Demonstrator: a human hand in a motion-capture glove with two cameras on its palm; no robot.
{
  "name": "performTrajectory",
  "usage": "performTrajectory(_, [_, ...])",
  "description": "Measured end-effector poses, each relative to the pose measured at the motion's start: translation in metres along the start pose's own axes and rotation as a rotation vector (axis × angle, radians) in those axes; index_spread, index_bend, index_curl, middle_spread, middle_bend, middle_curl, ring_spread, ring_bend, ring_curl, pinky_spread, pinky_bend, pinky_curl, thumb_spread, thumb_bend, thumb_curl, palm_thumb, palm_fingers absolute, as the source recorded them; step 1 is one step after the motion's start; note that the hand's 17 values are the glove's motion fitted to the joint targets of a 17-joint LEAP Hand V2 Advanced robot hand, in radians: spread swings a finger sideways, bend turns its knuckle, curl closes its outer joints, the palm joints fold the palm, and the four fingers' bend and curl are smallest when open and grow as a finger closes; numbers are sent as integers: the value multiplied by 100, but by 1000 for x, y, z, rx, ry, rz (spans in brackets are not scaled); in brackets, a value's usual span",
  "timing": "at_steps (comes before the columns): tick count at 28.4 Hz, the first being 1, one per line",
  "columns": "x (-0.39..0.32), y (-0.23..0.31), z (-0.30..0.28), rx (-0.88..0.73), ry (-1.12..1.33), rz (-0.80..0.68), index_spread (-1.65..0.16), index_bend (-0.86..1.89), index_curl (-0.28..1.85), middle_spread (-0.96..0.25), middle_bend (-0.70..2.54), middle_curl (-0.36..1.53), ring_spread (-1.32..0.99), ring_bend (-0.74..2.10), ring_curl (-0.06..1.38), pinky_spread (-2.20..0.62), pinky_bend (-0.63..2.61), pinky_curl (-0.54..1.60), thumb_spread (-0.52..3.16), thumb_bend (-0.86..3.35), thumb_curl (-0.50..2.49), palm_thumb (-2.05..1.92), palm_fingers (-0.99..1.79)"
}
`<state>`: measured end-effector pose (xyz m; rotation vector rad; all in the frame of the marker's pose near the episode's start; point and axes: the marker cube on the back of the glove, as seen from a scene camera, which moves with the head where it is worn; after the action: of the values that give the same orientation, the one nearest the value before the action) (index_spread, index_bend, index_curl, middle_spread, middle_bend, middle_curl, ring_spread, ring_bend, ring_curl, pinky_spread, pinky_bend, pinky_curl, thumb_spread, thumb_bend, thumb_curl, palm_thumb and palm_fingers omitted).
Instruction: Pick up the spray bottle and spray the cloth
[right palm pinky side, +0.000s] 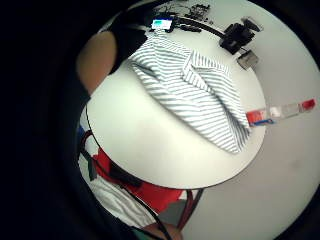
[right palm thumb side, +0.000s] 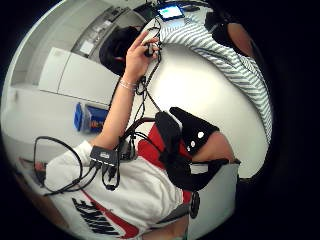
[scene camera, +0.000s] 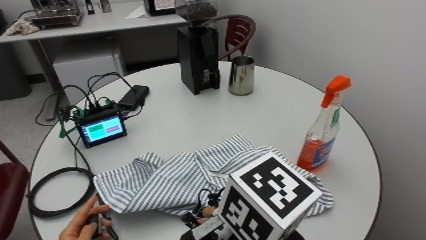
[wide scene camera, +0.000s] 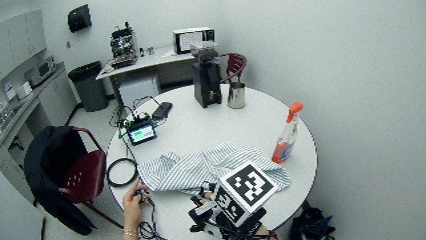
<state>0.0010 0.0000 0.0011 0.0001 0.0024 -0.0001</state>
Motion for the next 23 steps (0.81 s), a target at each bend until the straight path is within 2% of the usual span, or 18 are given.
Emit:
performTrajectory(9, [1, 1, 1, 2, -2, 10, -29, 26, 22, -5, 44, 21, 3, 31, 19, 19, 16, 12, 79, 23, 12, 47, 64])
performTrajectory(23, [-10, -11, 6, 12, -10, -29, -34, 21, 30, -6, 41, 28, 4, 29, 24, 23, 14, 16, 102, 14, 17, 51, 63])
